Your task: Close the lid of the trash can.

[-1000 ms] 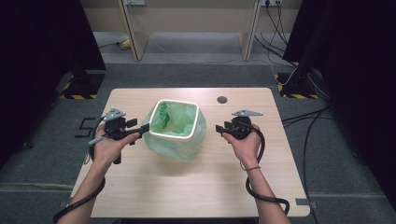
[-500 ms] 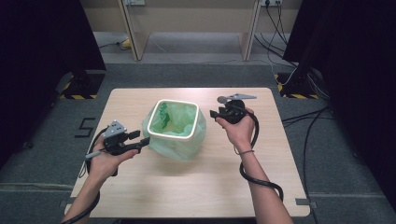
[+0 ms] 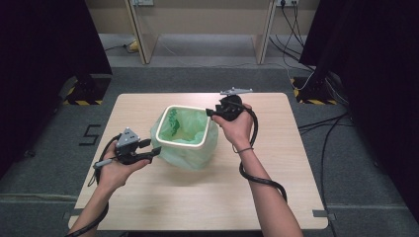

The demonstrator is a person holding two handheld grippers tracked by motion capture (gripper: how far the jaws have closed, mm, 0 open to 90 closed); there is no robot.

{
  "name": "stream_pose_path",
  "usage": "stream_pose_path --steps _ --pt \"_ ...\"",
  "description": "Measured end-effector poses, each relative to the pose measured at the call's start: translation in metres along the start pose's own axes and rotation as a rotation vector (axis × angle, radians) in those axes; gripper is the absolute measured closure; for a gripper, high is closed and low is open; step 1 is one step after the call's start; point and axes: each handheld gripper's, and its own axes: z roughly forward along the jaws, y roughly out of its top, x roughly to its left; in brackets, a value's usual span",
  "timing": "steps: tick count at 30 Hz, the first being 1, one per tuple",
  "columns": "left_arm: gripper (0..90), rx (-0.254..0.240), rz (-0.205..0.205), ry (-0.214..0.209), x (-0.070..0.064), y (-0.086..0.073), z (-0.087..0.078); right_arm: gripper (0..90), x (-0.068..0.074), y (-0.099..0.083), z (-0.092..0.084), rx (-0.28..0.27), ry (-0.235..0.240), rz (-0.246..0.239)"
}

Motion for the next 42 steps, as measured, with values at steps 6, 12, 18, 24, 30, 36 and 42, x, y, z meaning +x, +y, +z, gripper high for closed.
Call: stream_pose_path --steps 6,12,18,24,30,36,42 --pt "47.5 0.017 0.024 0.015 -0.001 0.002 0.006 54.0 0.003 0.005 0.013 0.042 -0.009 -0.021" --pt "50.3 0.028 0.031 0.034 0.000 0.006 0.010 56.6 0.002 0.005 0.021 0.069 -0.016 -0.024" --pt "51.4 0.028 0.033 0.039 -0.001 0.009 0.011 64.4 0.002 0.005 0.027 0.082 -0.019 -0.029" --pt "51.2 0.044 0.021 0.046 0.002 0.012 0.014 67.5 0.003 0.005 0.030 0.074 -0.030 -0.027" --pt "50.0 0.040 0.003 0.044 0.004 0.013 0.015 70.0 0.001 0.010 0.030 0.070 -0.039 -0.024" --pt "47.0 0.042 -0.001 0.018 0.003 0.010 0.008 73.1 -0.002 0.007 0.031 0.088 -0.040 -0.020" --pt "46.8 0.005 -0.007 0.011 0.006 0.020 -0.002 75.4 -0.002 0.006 0.032 0.081 -0.040 -0.025"
